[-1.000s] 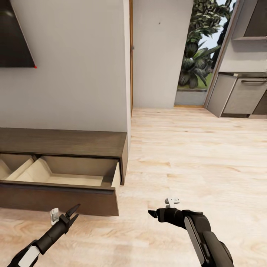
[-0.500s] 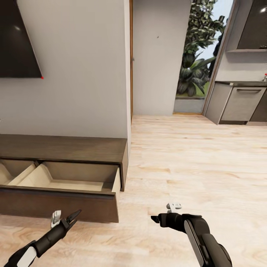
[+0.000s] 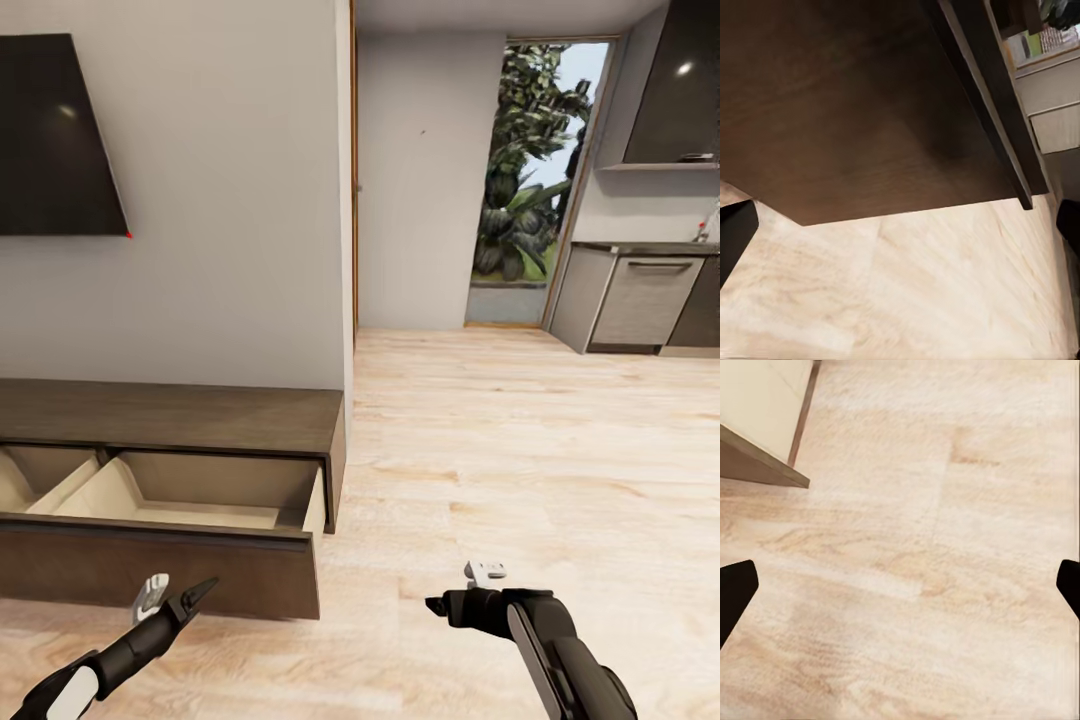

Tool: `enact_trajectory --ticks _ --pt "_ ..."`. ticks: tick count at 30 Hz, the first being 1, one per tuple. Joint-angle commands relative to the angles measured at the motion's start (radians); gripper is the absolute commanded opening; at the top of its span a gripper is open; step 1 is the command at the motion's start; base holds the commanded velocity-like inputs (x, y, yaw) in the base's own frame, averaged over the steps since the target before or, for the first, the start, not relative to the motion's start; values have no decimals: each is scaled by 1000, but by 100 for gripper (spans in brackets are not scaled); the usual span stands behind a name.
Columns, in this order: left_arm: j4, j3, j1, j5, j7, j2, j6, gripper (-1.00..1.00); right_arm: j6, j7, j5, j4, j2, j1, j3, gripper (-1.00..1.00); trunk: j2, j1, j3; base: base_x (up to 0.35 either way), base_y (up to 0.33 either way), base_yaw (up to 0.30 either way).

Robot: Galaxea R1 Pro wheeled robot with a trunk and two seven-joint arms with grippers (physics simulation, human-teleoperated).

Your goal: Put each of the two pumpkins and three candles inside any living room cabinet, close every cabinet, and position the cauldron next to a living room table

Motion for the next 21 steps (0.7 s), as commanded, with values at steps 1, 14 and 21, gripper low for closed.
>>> enact_trajectory --ticks 1,14,21 --pt "7 2 -1 5 11 0 9 100 5 0 -4 1 -3 0 0 100 0 -1 3 0 0 0" --pt "32 2 -1 5 72 0 8 100 3 -1 -6 23 -6 0 -2 100 50 -30 48 0 0 0" --pt "33 0 -1 5 89 0 8 100 2 -2 -4 25 -6 0 0 100 99 -57 70 0 0 0"
